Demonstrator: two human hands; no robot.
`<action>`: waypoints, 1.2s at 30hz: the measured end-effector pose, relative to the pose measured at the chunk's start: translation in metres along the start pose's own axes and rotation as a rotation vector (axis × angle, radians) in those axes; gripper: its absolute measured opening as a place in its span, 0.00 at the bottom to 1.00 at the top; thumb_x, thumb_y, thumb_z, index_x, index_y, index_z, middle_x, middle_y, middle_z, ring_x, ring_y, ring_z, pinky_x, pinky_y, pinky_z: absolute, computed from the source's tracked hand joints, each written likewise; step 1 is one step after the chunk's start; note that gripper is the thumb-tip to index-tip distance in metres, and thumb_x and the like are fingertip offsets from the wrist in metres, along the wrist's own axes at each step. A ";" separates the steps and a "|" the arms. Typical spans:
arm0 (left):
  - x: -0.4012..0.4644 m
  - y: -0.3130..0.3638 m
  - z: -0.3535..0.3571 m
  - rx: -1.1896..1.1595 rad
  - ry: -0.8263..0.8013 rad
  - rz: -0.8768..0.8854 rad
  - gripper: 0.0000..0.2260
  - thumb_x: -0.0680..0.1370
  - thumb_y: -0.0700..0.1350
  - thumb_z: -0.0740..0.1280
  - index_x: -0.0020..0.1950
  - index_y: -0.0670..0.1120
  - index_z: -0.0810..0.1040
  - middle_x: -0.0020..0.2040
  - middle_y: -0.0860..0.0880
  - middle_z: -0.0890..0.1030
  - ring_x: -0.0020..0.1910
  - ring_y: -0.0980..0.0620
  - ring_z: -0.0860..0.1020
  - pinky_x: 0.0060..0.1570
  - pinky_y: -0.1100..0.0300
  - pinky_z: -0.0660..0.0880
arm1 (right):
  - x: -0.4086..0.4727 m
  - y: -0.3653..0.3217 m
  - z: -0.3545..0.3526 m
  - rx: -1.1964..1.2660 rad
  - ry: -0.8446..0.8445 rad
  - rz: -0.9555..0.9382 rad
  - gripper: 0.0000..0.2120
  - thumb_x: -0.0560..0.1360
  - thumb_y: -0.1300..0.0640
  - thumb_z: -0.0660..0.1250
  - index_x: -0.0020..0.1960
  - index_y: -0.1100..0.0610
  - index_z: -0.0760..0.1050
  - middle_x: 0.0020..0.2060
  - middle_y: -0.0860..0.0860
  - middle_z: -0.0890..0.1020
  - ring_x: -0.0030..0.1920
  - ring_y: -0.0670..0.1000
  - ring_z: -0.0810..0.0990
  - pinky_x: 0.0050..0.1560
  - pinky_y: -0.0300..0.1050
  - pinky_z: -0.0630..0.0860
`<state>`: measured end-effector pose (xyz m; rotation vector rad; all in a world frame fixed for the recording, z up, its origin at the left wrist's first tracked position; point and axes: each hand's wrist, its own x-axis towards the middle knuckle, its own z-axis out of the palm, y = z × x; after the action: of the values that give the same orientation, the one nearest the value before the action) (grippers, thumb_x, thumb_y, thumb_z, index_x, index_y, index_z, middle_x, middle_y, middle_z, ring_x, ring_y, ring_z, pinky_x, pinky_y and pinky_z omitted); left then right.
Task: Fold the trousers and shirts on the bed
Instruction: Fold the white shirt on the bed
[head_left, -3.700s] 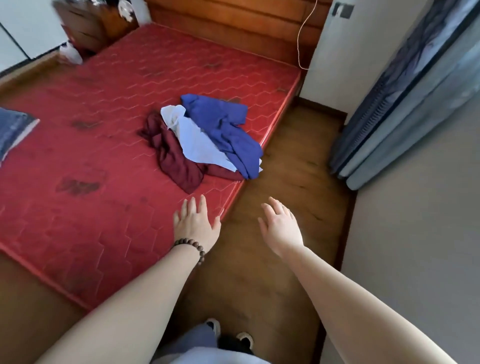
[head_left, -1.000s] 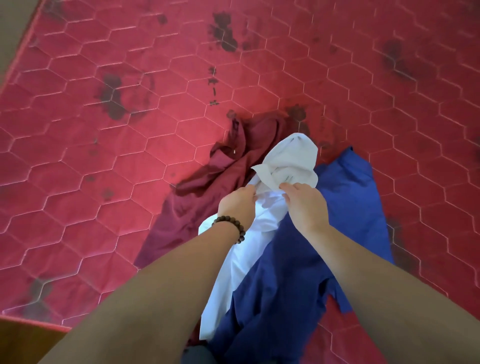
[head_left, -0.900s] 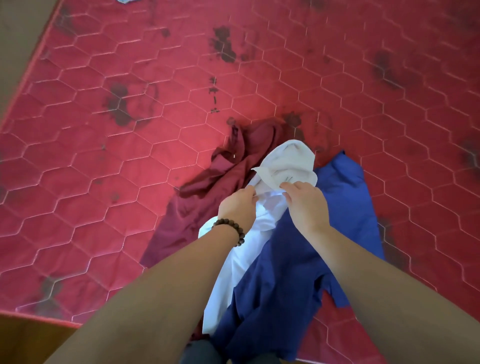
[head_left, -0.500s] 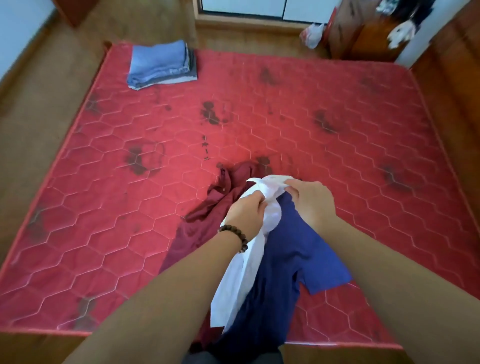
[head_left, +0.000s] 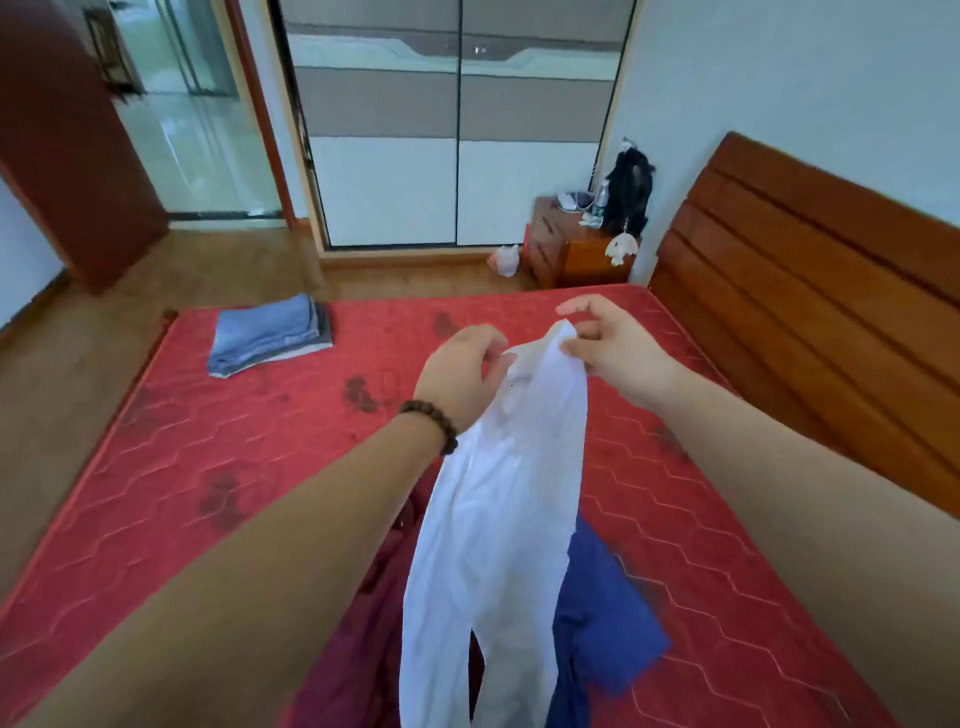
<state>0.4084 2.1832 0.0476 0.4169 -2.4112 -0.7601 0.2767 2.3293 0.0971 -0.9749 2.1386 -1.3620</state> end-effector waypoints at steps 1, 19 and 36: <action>0.018 0.004 -0.009 -0.011 -0.026 0.024 0.14 0.76 0.46 0.69 0.58 0.42 0.77 0.54 0.45 0.79 0.54 0.46 0.76 0.55 0.55 0.72 | 0.000 -0.019 -0.018 -0.011 -0.020 -0.041 0.17 0.75 0.68 0.65 0.60 0.54 0.73 0.46 0.62 0.80 0.46 0.60 0.79 0.48 0.57 0.76; 0.156 0.160 -0.055 -0.541 -0.423 0.175 0.09 0.76 0.39 0.70 0.45 0.32 0.76 0.47 0.38 0.81 0.45 0.47 0.76 0.49 0.51 0.73 | -0.054 -0.123 -0.203 -0.365 0.573 -0.277 0.04 0.78 0.66 0.62 0.49 0.59 0.73 0.31 0.54 0.71 0.31 0.49 0.68 0.30 0.34 0.66; 0.171 0.214 -0.048 -0.346 -0.169 0.482 0.19 0.74 0.48 0.72 0.32 0.48 0.64 0.29 0.54 0.62 0.25 0.60 0.61 0.26 0.66 0.58 | -0.093 -0.092 -0.215 -0.268 0.733 -0.108 0.09 0.80 0.54 0.62 0.52 0.59 0.74 0.46 0.53 0.81 0.46 0.52 0.79 0.48 0.47 0.76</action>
<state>0.2769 2.2559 0.2812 -0.3671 -2.3236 -0.9849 0.2254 2.5045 0.2712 -0.7564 2.8983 -1.7037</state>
